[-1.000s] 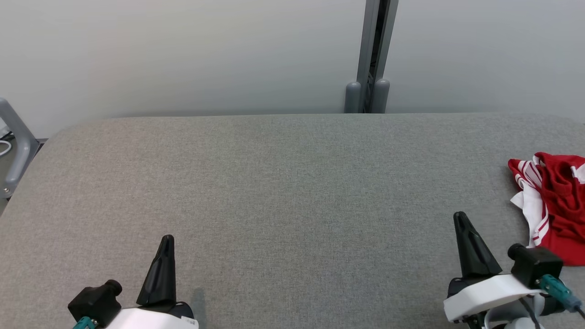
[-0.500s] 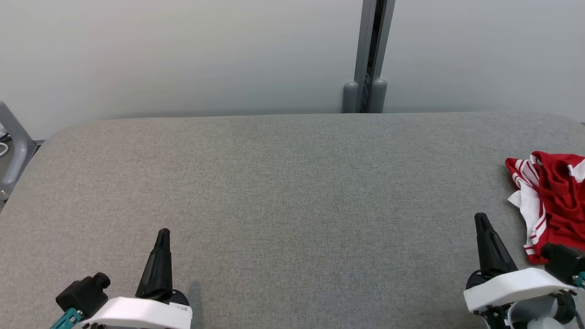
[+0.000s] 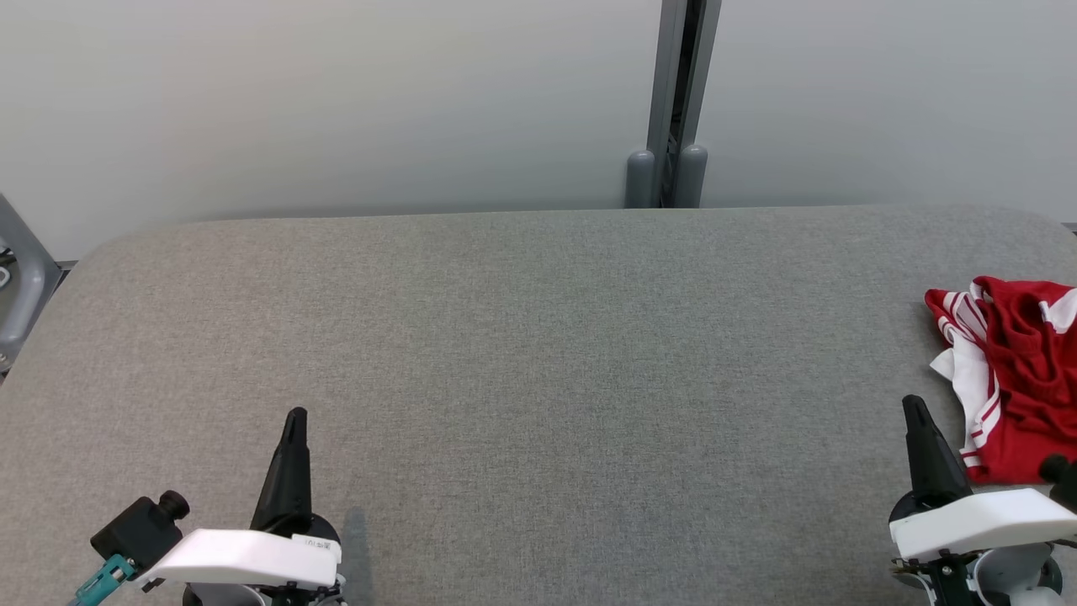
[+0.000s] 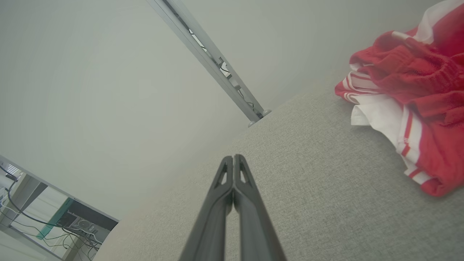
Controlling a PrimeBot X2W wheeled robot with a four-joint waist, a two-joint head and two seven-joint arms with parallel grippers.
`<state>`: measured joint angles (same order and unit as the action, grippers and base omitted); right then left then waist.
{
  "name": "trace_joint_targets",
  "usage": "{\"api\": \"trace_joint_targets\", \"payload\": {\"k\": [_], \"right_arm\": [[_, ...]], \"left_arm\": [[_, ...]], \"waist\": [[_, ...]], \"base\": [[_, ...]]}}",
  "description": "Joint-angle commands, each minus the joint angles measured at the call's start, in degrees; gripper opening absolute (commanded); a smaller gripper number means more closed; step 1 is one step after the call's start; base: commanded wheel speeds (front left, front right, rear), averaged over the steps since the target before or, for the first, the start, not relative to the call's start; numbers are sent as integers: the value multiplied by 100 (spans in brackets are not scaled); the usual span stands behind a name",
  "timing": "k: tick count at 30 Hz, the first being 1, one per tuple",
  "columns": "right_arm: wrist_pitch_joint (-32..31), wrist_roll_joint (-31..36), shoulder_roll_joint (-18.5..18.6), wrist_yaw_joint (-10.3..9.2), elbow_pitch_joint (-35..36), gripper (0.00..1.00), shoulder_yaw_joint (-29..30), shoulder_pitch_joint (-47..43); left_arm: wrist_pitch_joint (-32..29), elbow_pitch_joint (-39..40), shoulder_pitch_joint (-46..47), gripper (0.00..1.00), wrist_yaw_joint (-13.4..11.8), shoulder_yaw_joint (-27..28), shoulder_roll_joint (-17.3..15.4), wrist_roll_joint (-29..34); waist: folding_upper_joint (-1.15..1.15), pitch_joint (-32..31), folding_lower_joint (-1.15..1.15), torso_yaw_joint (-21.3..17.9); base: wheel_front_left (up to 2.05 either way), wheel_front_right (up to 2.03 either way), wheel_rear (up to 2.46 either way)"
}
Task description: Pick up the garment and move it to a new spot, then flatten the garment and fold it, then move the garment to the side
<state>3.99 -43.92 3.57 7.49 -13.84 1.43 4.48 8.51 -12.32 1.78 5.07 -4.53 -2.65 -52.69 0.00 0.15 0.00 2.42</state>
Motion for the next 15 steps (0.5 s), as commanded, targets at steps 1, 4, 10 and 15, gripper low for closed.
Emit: {"api": "trace_joint_targets", "payload": {"k": [1, 4, 10, 15], "right_arm": [[-69, -229, 55, 1, 57, 0, 61, 140], [-138, -472, 63, 1, 54, 0, 119, 141], [-275, -936, 77, 1, 47, 0, 220, 141], [-380, -1302, 88, 1, 41, 0, 310, 140]], "left_arm": [[-25, 23, 176, 0, 48, 38, -32, -177], [-67, 5, 219, 0, 56, 43, -33, -380], [-143, -39, 275, 0, 78, 54, -36, -757], [-203, -72, 335, 0, 96, 64, -37, -1060]], "waist": [[0, 0, 0, -4], [0, 0, 0, -12], [0, 0, 0, -29], [0, -1, 0, -44]], "base": [[0, 0, 0], [0, 0, 0], [0, 0, 0], [0, 0, 0]]}}
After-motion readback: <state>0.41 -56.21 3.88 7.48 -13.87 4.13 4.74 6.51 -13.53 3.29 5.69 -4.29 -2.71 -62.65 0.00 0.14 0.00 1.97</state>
